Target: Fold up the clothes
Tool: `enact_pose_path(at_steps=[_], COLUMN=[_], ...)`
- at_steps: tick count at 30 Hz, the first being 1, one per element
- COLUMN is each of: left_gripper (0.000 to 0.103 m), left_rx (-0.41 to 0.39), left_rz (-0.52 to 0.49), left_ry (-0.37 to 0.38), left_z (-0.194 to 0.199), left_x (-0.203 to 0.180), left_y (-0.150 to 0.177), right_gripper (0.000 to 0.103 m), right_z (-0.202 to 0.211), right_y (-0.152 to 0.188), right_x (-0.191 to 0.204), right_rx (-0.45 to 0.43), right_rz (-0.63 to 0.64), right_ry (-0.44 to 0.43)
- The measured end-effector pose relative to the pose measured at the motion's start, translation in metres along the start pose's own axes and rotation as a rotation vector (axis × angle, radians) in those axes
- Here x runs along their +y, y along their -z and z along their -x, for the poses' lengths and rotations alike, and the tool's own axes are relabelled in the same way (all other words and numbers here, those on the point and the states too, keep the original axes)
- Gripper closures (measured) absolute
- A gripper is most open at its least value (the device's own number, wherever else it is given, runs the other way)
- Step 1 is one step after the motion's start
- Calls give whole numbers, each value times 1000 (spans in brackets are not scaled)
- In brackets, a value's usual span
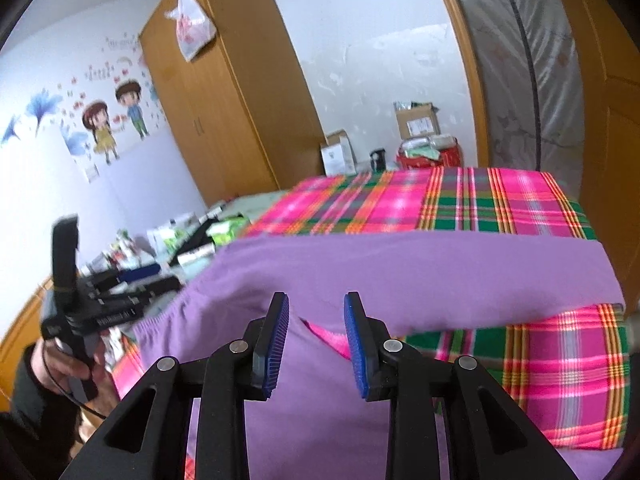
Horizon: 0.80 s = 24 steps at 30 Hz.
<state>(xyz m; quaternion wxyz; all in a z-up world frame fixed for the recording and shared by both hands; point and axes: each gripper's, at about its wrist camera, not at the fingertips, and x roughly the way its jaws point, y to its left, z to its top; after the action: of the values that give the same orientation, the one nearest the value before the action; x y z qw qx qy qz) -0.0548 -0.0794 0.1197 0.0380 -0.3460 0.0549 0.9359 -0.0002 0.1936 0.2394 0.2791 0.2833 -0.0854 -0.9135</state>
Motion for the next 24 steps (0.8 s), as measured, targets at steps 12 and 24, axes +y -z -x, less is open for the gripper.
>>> enact_pose_path(at_steps=[12, 24], left_gripper=[44, 46], left_rx=[22, 53], left_rz=[17, 17], left_ry=[-15, -17], left_z=[-9, -27], left_x=[4, 22], left_y=[1, 6], right_gripper=[71, 71], right_z=[-18, -43], right_y=[-1, -4], right_x=[5, 3], right_rx=[58, 152], right_rz=[49, 70], right_ry=[35, 26])
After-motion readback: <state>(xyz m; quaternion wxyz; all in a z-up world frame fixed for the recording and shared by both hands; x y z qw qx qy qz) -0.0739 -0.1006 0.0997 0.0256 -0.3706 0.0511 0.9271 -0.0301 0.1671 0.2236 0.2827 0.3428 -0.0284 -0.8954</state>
